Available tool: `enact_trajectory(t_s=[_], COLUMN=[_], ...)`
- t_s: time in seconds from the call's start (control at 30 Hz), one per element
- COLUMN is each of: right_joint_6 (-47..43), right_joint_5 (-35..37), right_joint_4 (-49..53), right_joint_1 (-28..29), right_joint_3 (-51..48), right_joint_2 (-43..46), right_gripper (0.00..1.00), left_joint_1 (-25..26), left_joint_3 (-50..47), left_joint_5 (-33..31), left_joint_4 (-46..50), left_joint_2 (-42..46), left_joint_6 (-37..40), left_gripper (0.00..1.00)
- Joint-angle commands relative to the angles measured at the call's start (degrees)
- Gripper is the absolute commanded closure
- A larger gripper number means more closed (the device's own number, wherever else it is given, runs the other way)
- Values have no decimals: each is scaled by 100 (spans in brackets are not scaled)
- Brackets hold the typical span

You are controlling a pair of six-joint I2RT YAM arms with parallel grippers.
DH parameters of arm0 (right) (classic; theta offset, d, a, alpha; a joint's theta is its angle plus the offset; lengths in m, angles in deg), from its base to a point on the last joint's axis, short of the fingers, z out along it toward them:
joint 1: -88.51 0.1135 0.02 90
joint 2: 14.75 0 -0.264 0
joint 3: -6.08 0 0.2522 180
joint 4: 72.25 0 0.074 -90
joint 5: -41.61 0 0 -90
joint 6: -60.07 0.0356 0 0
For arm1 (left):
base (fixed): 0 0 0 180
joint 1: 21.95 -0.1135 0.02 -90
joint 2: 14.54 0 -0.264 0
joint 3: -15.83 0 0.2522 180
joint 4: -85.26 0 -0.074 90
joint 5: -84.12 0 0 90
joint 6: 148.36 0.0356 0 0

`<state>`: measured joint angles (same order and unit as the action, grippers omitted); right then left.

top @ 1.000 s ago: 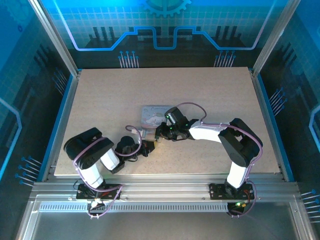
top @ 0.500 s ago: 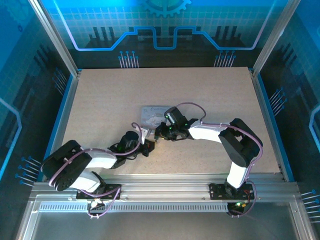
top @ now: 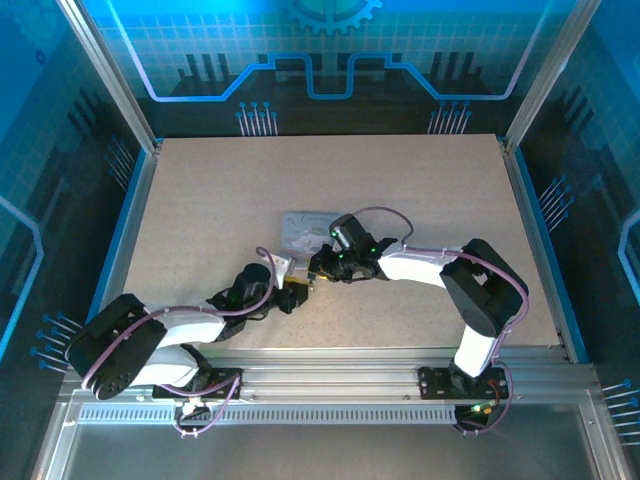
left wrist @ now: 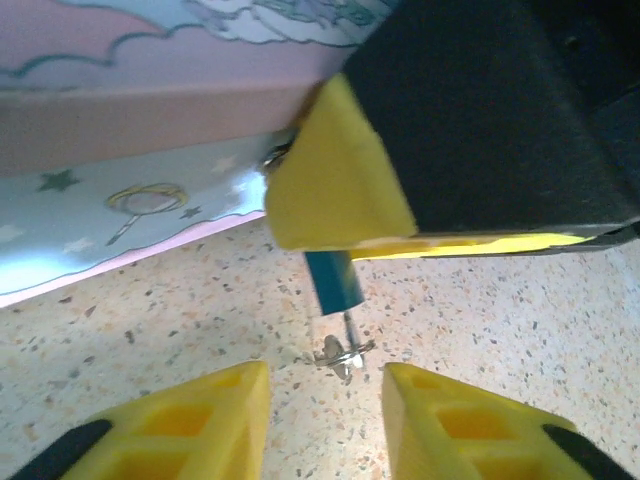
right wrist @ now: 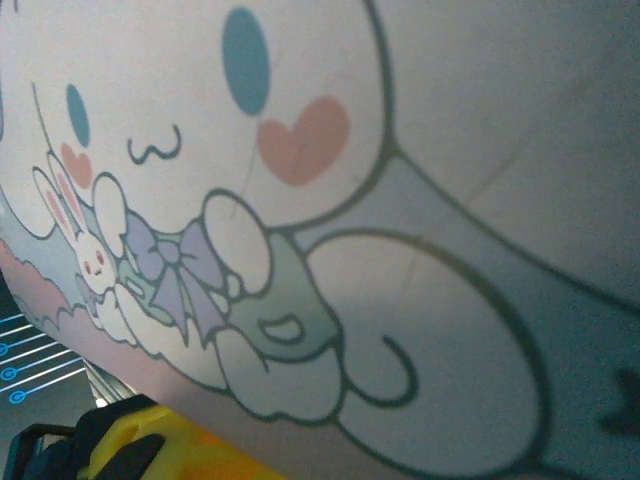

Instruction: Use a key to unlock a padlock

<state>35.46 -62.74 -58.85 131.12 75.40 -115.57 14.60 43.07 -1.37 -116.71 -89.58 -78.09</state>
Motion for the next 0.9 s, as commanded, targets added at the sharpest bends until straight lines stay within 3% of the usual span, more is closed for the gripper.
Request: enact_trajectory(t_s=[0.0,0.17,0.33,0.87], right_joint_6=[291,400,455,496], right_joint_5=[-159,-162,-167,-174], right_joint_4=[116,-39,-99,-122], right_joint_1=[73,72,71,68], right_joint_3=[-141,-211,-229,-228], right_joint_2=[80,80,37,53], right_gripper=[99,99,99,99], left_joint_1=[-186,-538,-573,-572], left_joint_3=[-205,-293,-191,-67], left_joint_5=[257,881,1206,1357], left_joint_4=[-563,-1167,-1384,-1852], left_joint_2=[87,1,-93,-947], left_joint_6=[-439,-997,-1232,-1361], left_gripper=[60,57,58,67])
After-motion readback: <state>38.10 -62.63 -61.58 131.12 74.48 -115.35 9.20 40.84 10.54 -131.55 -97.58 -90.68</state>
